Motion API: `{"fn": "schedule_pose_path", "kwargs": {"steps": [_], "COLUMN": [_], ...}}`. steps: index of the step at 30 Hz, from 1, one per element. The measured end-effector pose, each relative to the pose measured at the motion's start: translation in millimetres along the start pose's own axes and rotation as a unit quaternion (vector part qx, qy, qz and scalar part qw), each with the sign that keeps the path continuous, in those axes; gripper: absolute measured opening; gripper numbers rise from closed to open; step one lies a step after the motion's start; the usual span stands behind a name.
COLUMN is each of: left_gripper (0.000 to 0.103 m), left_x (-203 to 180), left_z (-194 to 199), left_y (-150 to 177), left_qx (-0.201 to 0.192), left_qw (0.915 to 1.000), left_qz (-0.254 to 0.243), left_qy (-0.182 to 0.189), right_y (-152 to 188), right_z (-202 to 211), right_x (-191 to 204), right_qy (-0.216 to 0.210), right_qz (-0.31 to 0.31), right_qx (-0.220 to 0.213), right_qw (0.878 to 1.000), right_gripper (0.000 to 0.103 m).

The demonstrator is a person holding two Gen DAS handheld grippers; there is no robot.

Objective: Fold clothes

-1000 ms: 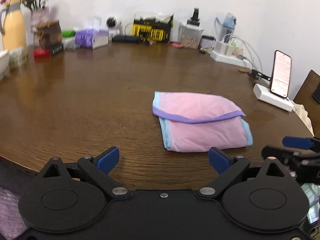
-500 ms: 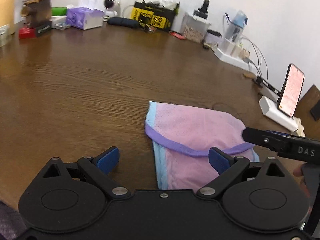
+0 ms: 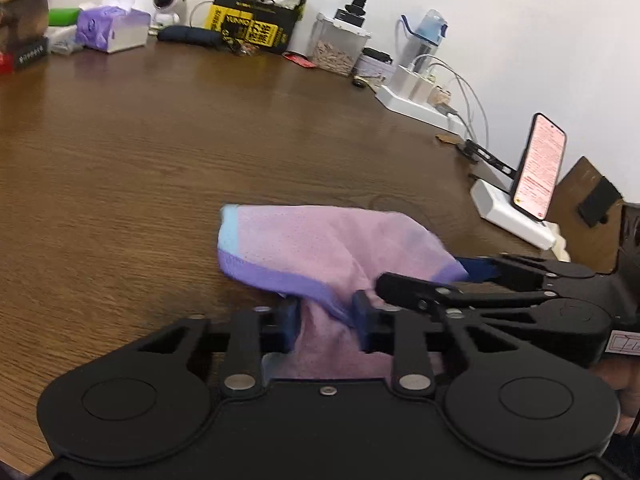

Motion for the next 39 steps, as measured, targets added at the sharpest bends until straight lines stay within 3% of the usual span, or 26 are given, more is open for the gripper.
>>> {"fn": "schedule_pose_path", "kwargs": {"steps": [4,7,13,18,23,26,29,32,35,36,37,38,39], "left_gripper": [0.012,0.011,0.011,0.011,0.011,0.011,0.012,0.012,0.012,0.012,0.012,0.013,0.017], "left_x": [-2.3,-3.0,14.2,41.7,91.3,130.8,168.3,222.2,286.1,309.0,333.1,344.5,360.4], "left_z": [7.6,19.2,50.7,82.0,118.9,148.2,158.0,160.5,139.9,124.1,107.4,101.7,95.8], "left_y": [-1.0,-7.4,-40.2,-80.8,-135.5,-175.5,-194.5,-206.1,-196.6,-185.4,-172.7,-166.9,-156.0], "left_qx": [-0.013,-0.029,-0.067,-0.113,-0.132,-0.148,-0.141,-0.148,-0.105,-0.072,-0.036,-0.019,-0.003], "left_qw": [0.9999,0.9992,0.9966,0.9923,0.991,0.9878,0.9872,0.9808,0.9739,0.9709,0.9653,0.96,0.9482], "left_qz": [-0.009,-0.024,-0.023,-0.039,-0.019,-0.04,-0.048,-0.044,-0.005,0.013,0.032,0.045,0.071], "left_qy": [0.004,0.009,0.043,0.033,0.018,-0.026,-0.055,-0.12,-0.201,-0.228,-0.257,-0.276,-0.31], "right_y": [-0.8,-4.9,-40.6,-92.7,-158.2,-195.4,-230.7,-258.2,-266.4,-261.0,-250.0,-240.7,-234.5], "right_z": [6.6,15.3,42.6,49.7,37.7,21.2,-3.6,-47.1,-127.0,-162.4,-204.2,-223.9,-231.7], "right_x": [13.4,24.8,51.0,91.8,139.5,172.9,203.3,239.2,262.8,268.5,274.8,277.5,278.4], "right_qy": [0.002,0.005,0.017,0.042,0.039,0.023,-0.001,-0.034,-0.057,-0.063,-0.065,-0.063,-0.06], "right_qz": [0.018,0.023,0.041,0.072,0.089,0.093,0.08,0.071,0.039,0.019,0.002,-0.004,-0.006], "right_qx": [-0.006,-0.021,-0.074,-0.13,-0.189,-0.212,-0.23,-0.22,-0.161,-0.123,-0.067,-0.036,-0.023], "right_qw": [1.0,1.0,0.996,0.988,0.977,0.973,0.97,0.972,0.985,0.99,0.996,0.997,0.998], "right_gripper": [0.025,0.02,0.019,0.019,0.019,0.019,0.019,0.018,0.018,0.018,0.022,0.024,0.029]}}
Point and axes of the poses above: each gripper's, at about its wrist camera, not at the fingertips, and z roughly against the way its jaws point, x to its left, y to its underside, the point moved 9 cm from there along -z, roughly the way its jaws point, and after that the axes turned 6 degrees about x, right-handed, at the moved point
